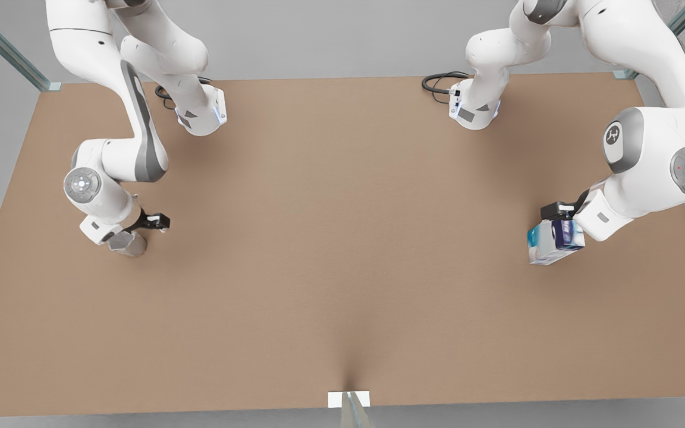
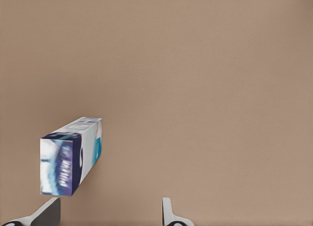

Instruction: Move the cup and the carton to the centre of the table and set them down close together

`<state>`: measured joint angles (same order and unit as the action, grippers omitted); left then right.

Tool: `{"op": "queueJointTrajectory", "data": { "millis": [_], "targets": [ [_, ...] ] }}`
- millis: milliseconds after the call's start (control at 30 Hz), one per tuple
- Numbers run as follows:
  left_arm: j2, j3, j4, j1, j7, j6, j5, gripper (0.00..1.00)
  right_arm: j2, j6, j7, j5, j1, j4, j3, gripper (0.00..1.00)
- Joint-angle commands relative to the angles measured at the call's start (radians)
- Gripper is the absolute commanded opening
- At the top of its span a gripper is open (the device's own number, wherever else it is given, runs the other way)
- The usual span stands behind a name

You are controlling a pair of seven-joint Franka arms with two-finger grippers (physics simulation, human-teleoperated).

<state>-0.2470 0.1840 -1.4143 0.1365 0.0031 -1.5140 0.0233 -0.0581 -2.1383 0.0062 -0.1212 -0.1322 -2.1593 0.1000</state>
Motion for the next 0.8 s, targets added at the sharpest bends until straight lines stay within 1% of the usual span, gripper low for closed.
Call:
{"op": "queueJointTrajectory", "data": {
  "millis": [0, 200, 367, 767],
  "targets": [
    [0.000, 0.000, 0.000, 0.000, 0.000, 0.000, 0.000, 1.00, 0.000, 0.000, -0.002, 0.000, -0.030, 0.000, 0.000, 1.00],
    [0.000, 0.000, 0.000, 0.000, 0.000, 0.000, 0.000, 1.00, -0.003, -0.055, -0.002, 0.000, -0.041, -0.051, -0.005, 1.00],
    [0.000, 0.000, 0.000, 0.000, 0.002, 0.000, 0.000, 1.00, -0.043, -0.123, -0.008, -0.011, -0.067, -0.065, -0.006, 1.00],
    [0.000, 0.000, 0.000, -0.002, 0.002, 0.000, 0.001, 1.00, -0.120, -0.123, -0.008, -0.029, -0.102, -0.065, -0.017, 1.00]
  ]
}}
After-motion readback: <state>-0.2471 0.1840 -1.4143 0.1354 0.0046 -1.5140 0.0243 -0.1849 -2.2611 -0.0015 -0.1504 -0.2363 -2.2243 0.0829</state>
